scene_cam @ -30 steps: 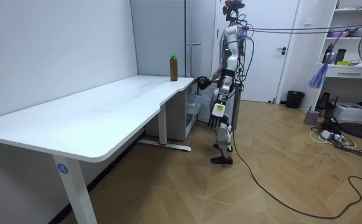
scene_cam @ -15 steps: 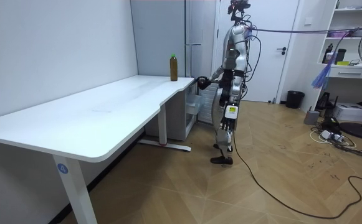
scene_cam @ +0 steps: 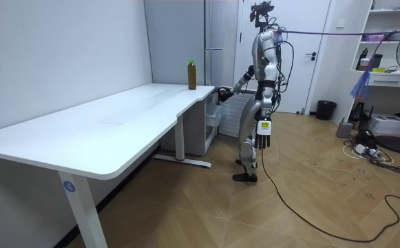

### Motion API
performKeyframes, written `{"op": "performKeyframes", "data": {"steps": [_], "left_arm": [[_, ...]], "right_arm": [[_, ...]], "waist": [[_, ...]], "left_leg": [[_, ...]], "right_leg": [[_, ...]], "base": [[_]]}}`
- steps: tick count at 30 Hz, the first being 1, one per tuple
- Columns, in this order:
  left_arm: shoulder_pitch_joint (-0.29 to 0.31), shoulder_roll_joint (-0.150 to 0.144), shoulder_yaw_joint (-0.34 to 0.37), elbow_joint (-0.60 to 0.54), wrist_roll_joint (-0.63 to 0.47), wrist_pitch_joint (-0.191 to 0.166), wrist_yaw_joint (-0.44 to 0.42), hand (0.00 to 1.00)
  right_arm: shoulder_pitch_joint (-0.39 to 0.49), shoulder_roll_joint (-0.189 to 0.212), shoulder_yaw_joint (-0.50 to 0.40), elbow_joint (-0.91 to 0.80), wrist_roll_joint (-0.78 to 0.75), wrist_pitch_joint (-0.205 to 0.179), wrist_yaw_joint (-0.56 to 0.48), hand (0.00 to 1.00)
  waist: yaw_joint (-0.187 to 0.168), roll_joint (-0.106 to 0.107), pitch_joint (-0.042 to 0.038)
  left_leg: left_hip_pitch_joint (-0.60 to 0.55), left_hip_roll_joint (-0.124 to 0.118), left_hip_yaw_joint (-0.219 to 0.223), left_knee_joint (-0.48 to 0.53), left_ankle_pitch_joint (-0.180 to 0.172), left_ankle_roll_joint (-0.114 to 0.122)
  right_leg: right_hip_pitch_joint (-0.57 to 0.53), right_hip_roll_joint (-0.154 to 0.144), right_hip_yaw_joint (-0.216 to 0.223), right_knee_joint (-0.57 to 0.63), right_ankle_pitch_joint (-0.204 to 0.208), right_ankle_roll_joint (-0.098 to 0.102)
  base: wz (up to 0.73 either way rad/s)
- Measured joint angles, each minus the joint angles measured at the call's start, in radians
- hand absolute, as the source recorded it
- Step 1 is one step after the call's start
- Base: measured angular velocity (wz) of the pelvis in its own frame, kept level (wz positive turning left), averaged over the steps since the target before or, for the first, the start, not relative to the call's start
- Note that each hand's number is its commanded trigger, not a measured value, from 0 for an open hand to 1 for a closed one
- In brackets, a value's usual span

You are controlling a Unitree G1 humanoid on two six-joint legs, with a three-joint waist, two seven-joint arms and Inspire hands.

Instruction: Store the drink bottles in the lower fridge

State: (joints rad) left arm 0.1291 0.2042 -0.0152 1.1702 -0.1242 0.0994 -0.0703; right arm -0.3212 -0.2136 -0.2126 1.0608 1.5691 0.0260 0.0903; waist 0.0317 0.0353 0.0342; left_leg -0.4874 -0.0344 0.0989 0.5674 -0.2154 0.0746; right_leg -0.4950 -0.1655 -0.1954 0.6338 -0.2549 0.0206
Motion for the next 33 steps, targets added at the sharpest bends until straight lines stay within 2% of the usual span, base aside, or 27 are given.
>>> {"op": "performKeyframes", "data": {"steps": [3, 5, 9, 15, 19, 22, 24, 28, 33], "left_arm": [[-0.040, 0.011, -0.007, 0.011, -0.002, -0.016, 0.003, 0.00], [-0.060, 0.015, -0.010, 0.010, -0.003, -0.023, 0.013, 0.00], [-0.081, 0.016, -0.026, 0.011, -0.004, -0.033, 0.026, 0.00], [-0.080, 0.016, -0.096, 0.006, -0.004, -0.033, 0.041, 0.00], [-0.094, 0.016, -0.108, 0.006, -0.004, -0.047, 0.060, 0.00], [-0.111, 0.016, -0.108, 0.010, -0.004, -0.077, 0.070, 0.00], [-0.125, 0.016, -0.108, 0.009, -0.017, -0.090, 0.089, 0.00], [-0.127, 0.010, -0.111, 0.009, -0.041, -0.089, 0.102, 0.00], [-0.127, 0.010, -0.107, 0.010, -0.040, -0.084, 0.103, 0.00]], "right_arm": [[-0.038, -0.018, -0.002, -0.005, -0.002, -0.013, -0.006, 1.00], [-0.062, -0.032, -0.004, -0.004, -0.001, -0.020, -0.028, 1.00], [-0.111, -0.081, -0.022, 0.090, 0.010, -0.033, -0.111, 1.00], [-0.157, -0.110, -0.047, 0.128, 0.029, -0.038, -0.149, 1.00], [-0.198, -0.134, -0.047, 0.128, 0.024, -0.046, -0.209, 1.00], [-0.273, -0.159, -0.045, 0.126, 0.024, -0.069, -0.253, 1.00], [-0.312, -0.184, -0.044, 0.123, 0.022, -0.073, -0.266, 1.00], [-0.347, -0.217, -0.044, 0.123, -0.002, -0.079, -0.276, 1.00], [-0.362, -0.222, -0.047, 0.123, -0.012, -0.080, -0.324, 1.00]], "waist": [[0.004, -0.013, 0.0016], [0.006, -0.016, -0.0009], [0.051, -0.020, 0.0005], [0.060, -0.025, 0.0023], [0.057, -0.025, 0.0027], [0.058, -0.026, 0.0037], [0.058, -0.027, 0.0043], [0.060, -0.028, 0.0048], [0.057, -0.031, 0.0068]], "left_leg": [[-0.075, -0.015, 0.002, 0.026, 0.008, 0.007], [-0.127, -0.013, 0.001, 0.050, 0.010, 0.005], [-0.206, -0.011, -0.001, 0.080, 0.017, 0.001], [-0.302, -0.008, 0.007, 0.090, 0.035, 0.005], [-0.325, -0.010, 0.014, 0.082, 0.040, 0.011], [-0.325, -0.009, 0.034, 0.062, 0.040, 0.014], [-0.323, -0.006, 0.036, 0.047, 0.043, 0.016], [-0.323, -0.002, 0.037, 0.031, 0.041, 0.015], [-0.321, 0.003, 0.042, 0.013, 0.039, 0.012]], "right_leg": [[-0.085, -0.025, 0.001, 0.053, 0.001, -0.003], [-0.134, -0.025, 0.003, 0.072, 0.001, -0.004], [-0.204, -0.024, 0.004, 0.092, 0.012, -0.014], [-0.306, -0.025, 0.008, 0.104, 0.030, -0.022], [-0.335, -0.025, 0.017, 0.109, 0.032, -0.020], [-0.352, -0.025, 0.030, 0.105, 0.035, -0.019], [-0.351, -0.022, 0.027, 0.091, 0.041, -0.029], [-0.349, -0.016, 0.023, 0.069, 0.041, -0.029], [-0.347, -0.011, 0.025, 0.055, 0.036, -0.029]], "base": [[0.03], [0.07], [-0.01], [0.00], [-0.02], [-0.12], [-0.02], [0.00], [0.02]]}}
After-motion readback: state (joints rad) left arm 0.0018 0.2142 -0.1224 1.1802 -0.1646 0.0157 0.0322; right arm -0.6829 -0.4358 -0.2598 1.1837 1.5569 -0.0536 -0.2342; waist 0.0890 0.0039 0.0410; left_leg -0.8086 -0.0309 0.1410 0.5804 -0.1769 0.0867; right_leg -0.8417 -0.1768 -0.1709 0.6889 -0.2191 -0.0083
